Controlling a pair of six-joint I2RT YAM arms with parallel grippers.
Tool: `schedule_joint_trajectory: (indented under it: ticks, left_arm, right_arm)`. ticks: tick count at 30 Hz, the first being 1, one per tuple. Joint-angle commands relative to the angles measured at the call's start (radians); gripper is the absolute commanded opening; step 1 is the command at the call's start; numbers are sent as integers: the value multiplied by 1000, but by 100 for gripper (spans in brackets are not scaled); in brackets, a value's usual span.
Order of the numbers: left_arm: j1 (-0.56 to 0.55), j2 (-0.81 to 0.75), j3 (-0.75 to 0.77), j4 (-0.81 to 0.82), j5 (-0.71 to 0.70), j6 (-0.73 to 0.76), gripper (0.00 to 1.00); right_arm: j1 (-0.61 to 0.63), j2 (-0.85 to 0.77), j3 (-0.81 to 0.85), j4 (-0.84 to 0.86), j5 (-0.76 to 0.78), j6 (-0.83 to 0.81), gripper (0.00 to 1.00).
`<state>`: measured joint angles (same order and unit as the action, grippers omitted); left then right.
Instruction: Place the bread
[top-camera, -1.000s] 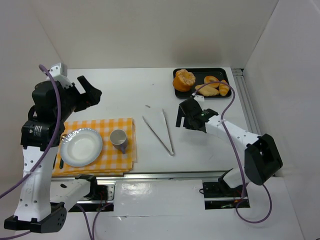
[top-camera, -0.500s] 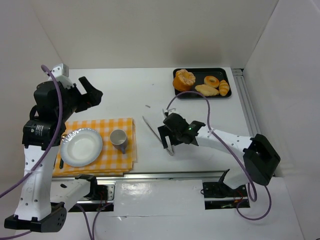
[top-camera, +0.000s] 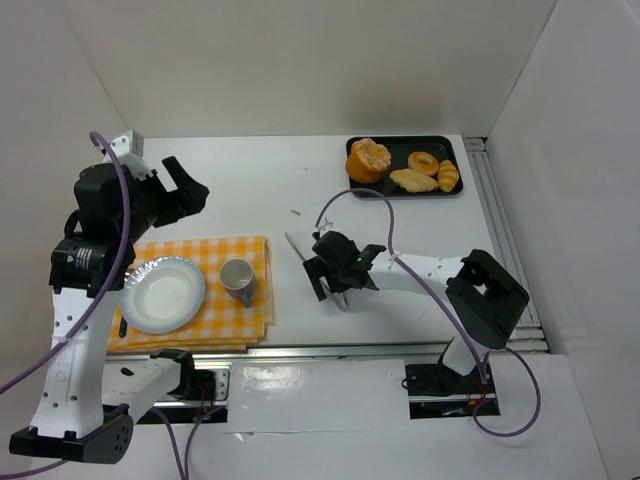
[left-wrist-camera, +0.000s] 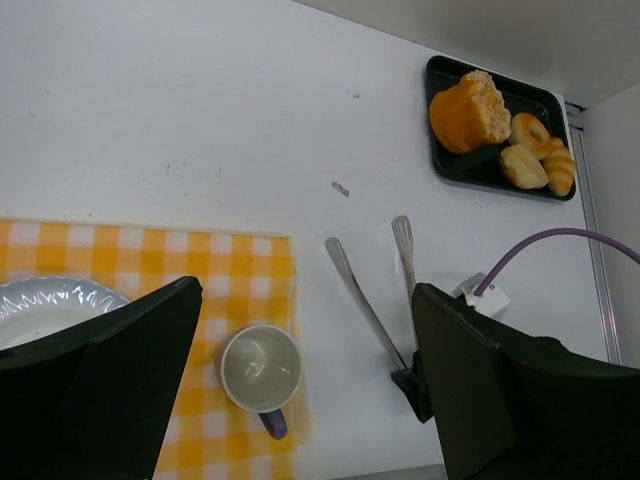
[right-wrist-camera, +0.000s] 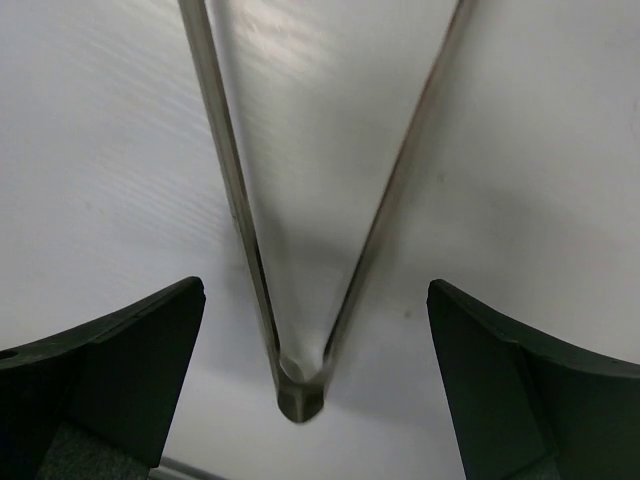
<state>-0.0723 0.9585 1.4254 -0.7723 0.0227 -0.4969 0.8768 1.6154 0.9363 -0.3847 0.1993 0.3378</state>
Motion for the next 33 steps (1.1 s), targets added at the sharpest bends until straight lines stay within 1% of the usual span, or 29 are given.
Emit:
schedule_joint_trajectory:
  ticks: [1,3,5,8,10,11,14,15,18,20,22,23,25,26,28,29,31,32,33]
  left_arm:
    - [6,-17,-10,47,13,20,100]
    - [6,-17,-10,47,13,20,100]
    - [6,-17,-19,47,13,20,100]
    - [6,-17,-19,47,13,20,100]
    - [6,-17,-19,47,13,20,100]
    - [6,-17,-19,47,13,20,100]
    - [6,-17,-19,56,13,20,100]
    - [6,-17,-19,56,13,20,100]
    - [6,-17,-19,56,22,31,100]
    - [6,-17,-19,56,22,31,100]
    - [6,-17,-19,56,13,40,100]
    - [6,-17,-19,56,13,40,100]
    - [6,-17,-19,56,13,40,100]
    - [6,-17,-19,56,3,40,100]
    - [6,-17,-19,56,3,40,100]
    - [6,-17,-19,56,3,40,100]
    - [6,-7,-19,56,3,40,100]
    - [6,-7,-19,56,12,40,100]
    - [6,-7,-19,56,13,40,100]
  right_arm:
    - [-4,20,1,205,-3,-28,100]
    - [-25,52,13,246,11,-28,100]
    - [-41,87,47,277,26,-28,97]
    - [-61,165,96,288,35,-19,90]
    - [-61,175,110,288,46,-19,87]
    - [-61,187,120,276,46,-8,80]
    - [-61,175,121,276,60,1,69]
    - [-61,175,121,276,72,13,59]
    - [-70,118,157,218,94,13,46]
    - [-110,56,194,164,94,4,38]
    - [-140,0,205,133,75,4,37]
    - [-183,-55,219,118,57,4,37]
    - [-244,-106,231,58,32,27,37]
    - [-316,-148,231,35,3,36,37]
    - [-396,-182,243,-32,-38,52,37]
    - [-468,-211,254,-51,-78,52,37]
    - [-537,-233,254,-91,-112,61,39]
    - [-570,-233,266,-103,-154,61,40]
    - [-634,-247,266,-114,-184,61,40]
